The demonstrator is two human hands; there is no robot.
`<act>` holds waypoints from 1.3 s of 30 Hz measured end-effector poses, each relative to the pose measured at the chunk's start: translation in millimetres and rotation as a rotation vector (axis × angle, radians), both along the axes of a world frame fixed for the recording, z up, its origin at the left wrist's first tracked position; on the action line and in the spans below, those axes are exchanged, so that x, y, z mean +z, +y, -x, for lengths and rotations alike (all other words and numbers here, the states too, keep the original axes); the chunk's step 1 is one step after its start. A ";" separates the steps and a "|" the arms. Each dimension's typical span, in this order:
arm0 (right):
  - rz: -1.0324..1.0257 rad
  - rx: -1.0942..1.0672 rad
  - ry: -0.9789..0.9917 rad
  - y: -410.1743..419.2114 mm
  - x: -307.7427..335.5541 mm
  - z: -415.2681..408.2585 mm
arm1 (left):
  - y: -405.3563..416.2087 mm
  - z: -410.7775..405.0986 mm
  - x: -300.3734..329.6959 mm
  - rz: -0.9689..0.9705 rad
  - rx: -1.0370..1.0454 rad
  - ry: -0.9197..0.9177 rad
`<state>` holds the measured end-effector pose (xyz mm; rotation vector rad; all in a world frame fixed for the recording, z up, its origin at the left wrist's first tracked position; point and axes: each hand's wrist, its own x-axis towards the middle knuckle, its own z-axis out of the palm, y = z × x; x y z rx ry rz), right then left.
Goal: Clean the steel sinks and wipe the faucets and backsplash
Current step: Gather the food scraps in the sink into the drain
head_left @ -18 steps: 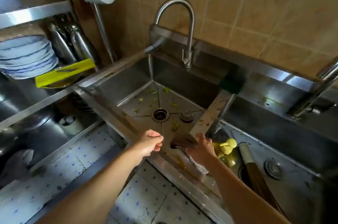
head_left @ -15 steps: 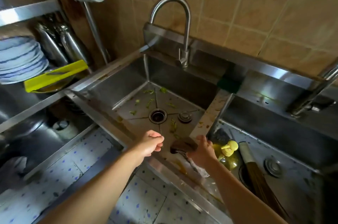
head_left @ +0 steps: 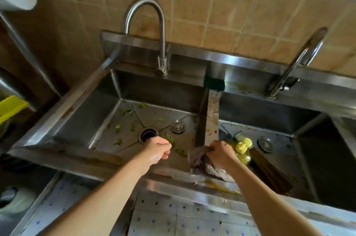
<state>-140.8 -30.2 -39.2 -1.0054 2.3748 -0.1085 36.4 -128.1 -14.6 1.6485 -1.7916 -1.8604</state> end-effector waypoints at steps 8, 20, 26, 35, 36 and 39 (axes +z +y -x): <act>0.516 -0.490 -0.396 -47.5 58.9 -54.5 | -51.2 -46.4 12.3 -0.047 -0.140 0.065; 0.650 -0.501 -0.809 -158.0 76.3 -105.6 | -127.9 -41.7 15.7 0.122 -0.140 0.247; 0.566 -0.287 -0.926 -200.2 31.8 -99.1 | -175.0 -56.2 -14.9 0.066 0.023 0.033; 0.591 -0.169 -0.835 -255.4 -41.8 -134.5 | -239.3 -72.5 -52.2 -0.057 0.161 0.068; 0.590 -0.182 -0.778 -264.0 -48.7 -137.8 | -250.3 -74.7 -58.2 -0.024 0.122 0.039; 0.551 -0.301 -0.637 -288.2 -69.5 -140.7 | -286.5 -82.9 -69.0 0.113 -0.026 -0.044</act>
